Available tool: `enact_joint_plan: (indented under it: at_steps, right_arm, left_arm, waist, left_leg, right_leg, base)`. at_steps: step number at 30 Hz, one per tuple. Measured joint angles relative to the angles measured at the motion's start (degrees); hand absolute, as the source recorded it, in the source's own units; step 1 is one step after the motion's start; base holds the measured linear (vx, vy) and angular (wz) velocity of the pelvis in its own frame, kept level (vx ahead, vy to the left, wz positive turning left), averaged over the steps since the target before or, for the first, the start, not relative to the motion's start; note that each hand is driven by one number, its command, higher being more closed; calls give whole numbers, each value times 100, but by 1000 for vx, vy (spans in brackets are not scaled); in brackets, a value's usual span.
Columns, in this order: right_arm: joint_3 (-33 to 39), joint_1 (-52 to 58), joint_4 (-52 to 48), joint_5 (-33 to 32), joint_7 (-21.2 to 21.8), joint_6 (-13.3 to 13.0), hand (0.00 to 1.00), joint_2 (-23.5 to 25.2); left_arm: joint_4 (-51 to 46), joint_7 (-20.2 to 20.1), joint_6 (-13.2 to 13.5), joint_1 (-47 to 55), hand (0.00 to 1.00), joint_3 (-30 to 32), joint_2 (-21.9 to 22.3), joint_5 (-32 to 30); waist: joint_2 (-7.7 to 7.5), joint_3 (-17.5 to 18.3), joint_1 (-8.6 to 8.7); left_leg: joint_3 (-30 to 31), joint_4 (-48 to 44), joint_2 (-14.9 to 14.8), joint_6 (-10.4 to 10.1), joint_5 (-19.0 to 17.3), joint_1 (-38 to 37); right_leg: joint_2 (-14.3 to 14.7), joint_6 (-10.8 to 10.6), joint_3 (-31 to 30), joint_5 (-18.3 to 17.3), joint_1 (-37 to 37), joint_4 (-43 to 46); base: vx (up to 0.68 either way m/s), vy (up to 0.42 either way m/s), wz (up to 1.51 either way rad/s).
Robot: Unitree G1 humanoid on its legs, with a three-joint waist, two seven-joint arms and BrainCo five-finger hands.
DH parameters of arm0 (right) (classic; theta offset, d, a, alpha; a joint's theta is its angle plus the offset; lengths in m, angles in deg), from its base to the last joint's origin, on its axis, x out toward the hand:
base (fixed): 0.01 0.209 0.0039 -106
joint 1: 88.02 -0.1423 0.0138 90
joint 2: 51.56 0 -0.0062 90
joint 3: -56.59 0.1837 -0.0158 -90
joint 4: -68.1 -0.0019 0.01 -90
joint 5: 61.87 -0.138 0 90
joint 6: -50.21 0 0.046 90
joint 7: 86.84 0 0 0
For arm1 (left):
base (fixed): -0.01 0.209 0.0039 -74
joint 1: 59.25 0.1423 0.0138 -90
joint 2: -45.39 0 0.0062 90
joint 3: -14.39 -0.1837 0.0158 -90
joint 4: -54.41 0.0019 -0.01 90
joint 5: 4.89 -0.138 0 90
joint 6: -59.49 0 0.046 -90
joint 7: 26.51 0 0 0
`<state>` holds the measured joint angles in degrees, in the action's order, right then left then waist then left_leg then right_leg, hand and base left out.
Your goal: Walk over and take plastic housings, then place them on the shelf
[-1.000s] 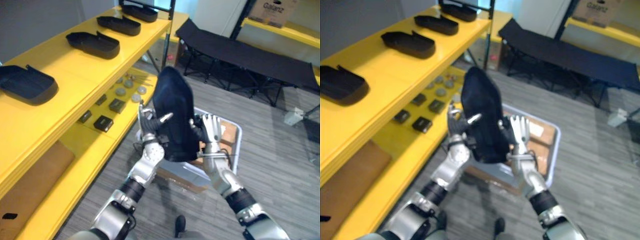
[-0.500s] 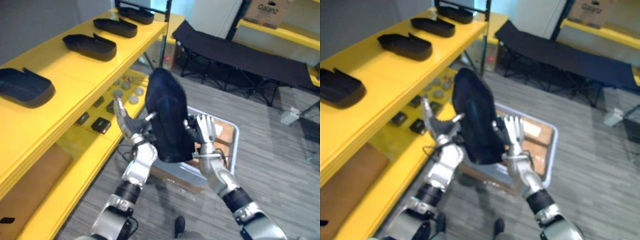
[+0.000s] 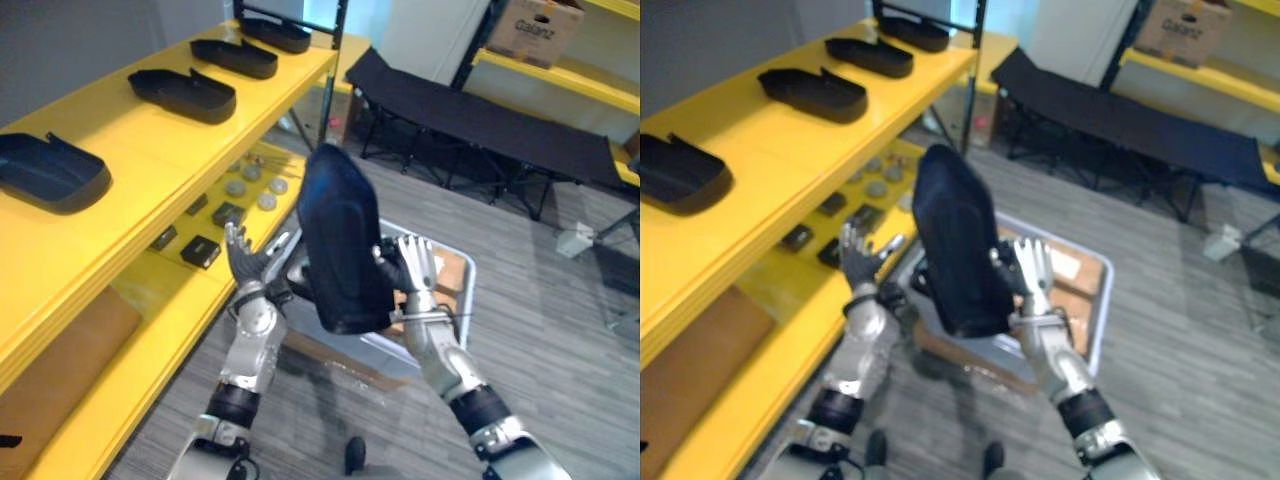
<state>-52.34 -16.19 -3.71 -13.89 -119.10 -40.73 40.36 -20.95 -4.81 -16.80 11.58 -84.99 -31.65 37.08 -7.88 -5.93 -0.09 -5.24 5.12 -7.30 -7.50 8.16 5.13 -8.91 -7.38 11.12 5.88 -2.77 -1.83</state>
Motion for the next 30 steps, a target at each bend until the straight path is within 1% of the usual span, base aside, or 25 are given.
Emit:
enact_joint_plan:
  at_steps: [1, 2, 3, 4, 5, 7, 9, 10, 12, 13, 14, 15, 17, 18, 20, 22, 25, 30]
  right_arm:
    - [2, 15, 0, -2, 45, 7, 100, -1]
    - [34, 82, -7, -3, 138, 8, 100, -1]
    - [44, 114, -11, -3, 157, 8, 100, -3]
    - [89, 185, -32, -2, 252, 7, 100, -5]
    - [106, 215, -32, -2, 283, 7, 100, -11]
    - [219, 334, -33, -2, 383, 6, 100, -66]
    - [257, 350, -57, -2, 396, 6, 100, -157]
    - [259, 350, -84, -2, 412, 6, 100, -175]
    - [322, 358, -212, -1, 488, -8, 100, -192]
    - [356, 358, -214, -1, 490, -14, 100, -192]
    - [423, 358, -214, 0, 494, -13, 100, -192]
    - [448, 357, -214, 0, 494, -13, 100, -193]
    - [491, 356, -242, 1, 495, -13, 100, -193]
    - [495, 356, -262, 2, 495, -13, 100, -193]
    - [557, 355, -431, 2, 496, -12, 100, -193]
    - [670, 353, -562, 2, 495, -19, 100, -190]
    - [779, 306, -680, 2, 495, -20, 100, -191]
    - [831, 158, -683, 2, 524, -19, 100, -190]
  left_arm:
    - [-9, -137, 7, 0, 0, 0, -33, 206]
    - [-18, -424, 9, 3, 0, 17, -119, 606]
    - [-28, -504, 9, 9, 0, 25, -147, 724]
    - [-67, -646, 3, 41, 0, 26, -209, 791]
    - [-101, -699, 1, 65, 0, 27, -283, 793]
    - [-175, -892, -19, 138, 0, -24, -489, 758]
    - [-215, -1073, -145, 195, 0, -74, -725, 693]
    - [-241, -1121, -167, 227, 0, -94, -791, 688]
    - [-350, -1316, -248, 383, 0, -123, -972, 496]
    - [-350, -1347, -267, 394, 0, -196, -1019, 441]
    - [-350, -1401, -317, 405, 0, -325, -1090, 244]
    - [-356, -1431, -353, 410, 0, -387, -1117, 153]
    - [-366, -1548, -413, 447, 0, -629, -1233, -252]
    - [-390, -1565, -424, 478, 0, -670, -1251, -340]
    - [-497, -1584, -483, 583, 0, -763, -1246, -874]
    - [-501, -1616, -561, 591, 0, -829, -1254, -1143]
    - [-500, -1655, -631, 593, 0, -976, -1300, -1350]
    - [-500, -1775, -642, 593, 0, -1130, -1293, -1607]
  waist:
    - [1, 0, 0]
    - [11, 6, -1]
    - [16, 9, -2]
    - [34, 18, -4]
    - [45, 24, -4]
    - [113, 61, 18]
    - [186, 101, 12]
    - [208, 113, 12]
    - [268, 147, 10]
    - [279, 153, 3]
    - [293, 161, -32]
    - [296, 163, -45]
    - [296, 163, -60]
    - [296, 163, -60]
    - [297, 163, -62]
    - [297, 163, -66]
    - [297, 163, -66]
    - [298, 162, -74]
  left_leg:
    - [1, 0, 1, 2, 0, 1]
    - [8, 0, 9, 8, 2, 3]
    - [11, -1, 13, 9, 2, 3]
    - [19, -1, 20, 12, 1, 3]
    - [25, -1, 23, 13, 0, 3]
    - [106, -1, 39, 16, -3, 4]
    - [131, -1, 43, 16, -3, 14]
    - [134, -1, 43, 16, -4, 15]
    - [141, 0, 42, 16, -5, 14]
    - [146, -1, 42, 16, -5, 14]
    - [152, 0, 42, 16, -4, 13]
    - [154, 0, 42, 16, -4, 13]
    - [162, 0, 41, 10, -8, 9]
    - [163, 0, 41, 10, -9, 8]
    - [167, 0, 39, 7, -11, 8]
    - [189, 0, 39, 7, -9, 6]
    - [209, 0, 39, 6, -8, 4]
    - [222, 0, 40, 9, -6, 7]
  right_leg:
    - [0, 1, 2, 0, 1, -2]
    - [0, 2, 12, -1, 7, -7]
    - [0, 3, 16, -2, 11, -8]
    - [1, 2, 26, -3, 20, -15]
    - [1, 2, 37, -3, 28, -21]
    - [1, -4, 130, -7, 95, -49]
    - [1, -6, 153, -14, 99, -45]
    - [1, -5, 156, -15, 100, -46]
    - [1, -3, 163, -17, 105, -46]
    - [1, -2, 167, -17, 108, -46]
    - [1, -1, 174, -18, 115, -46]
    - [1, -1, 175, -19, 117, -46]
    - [-1, 1, 184, -31, 130, -49]
    - [-1, 6, 185, -36, 132, -50]
    - [-1, 17, 189, -43, 136, -51]
    - [-1, 14, 217, -49, 158, -55]
    - [-1, 12, 256, -61, 182, -56]
    - [1, 13, 262, -67, 183, -57]
  base:
    - [0, 0, 0]
    - [0, 0, 0]
    - [7, -3, 3]
    - [6, -4, 3]
    - [7, -7, 7]
    - [7, -13, 16]
    - [-2, -10, 9]
    - [0, 0, 0]
    - [0, 0, 0]
    - [-9, -8, 3]
    - [0, 0, 0]
    - [0, 0, 0]
    - [0, 0, 0]
    - [0, 0, 0]
    - [0, 0, 0]
    - [-4, -7, 6]
    - [-2, -5, 5]
    - [0, 0, 0]
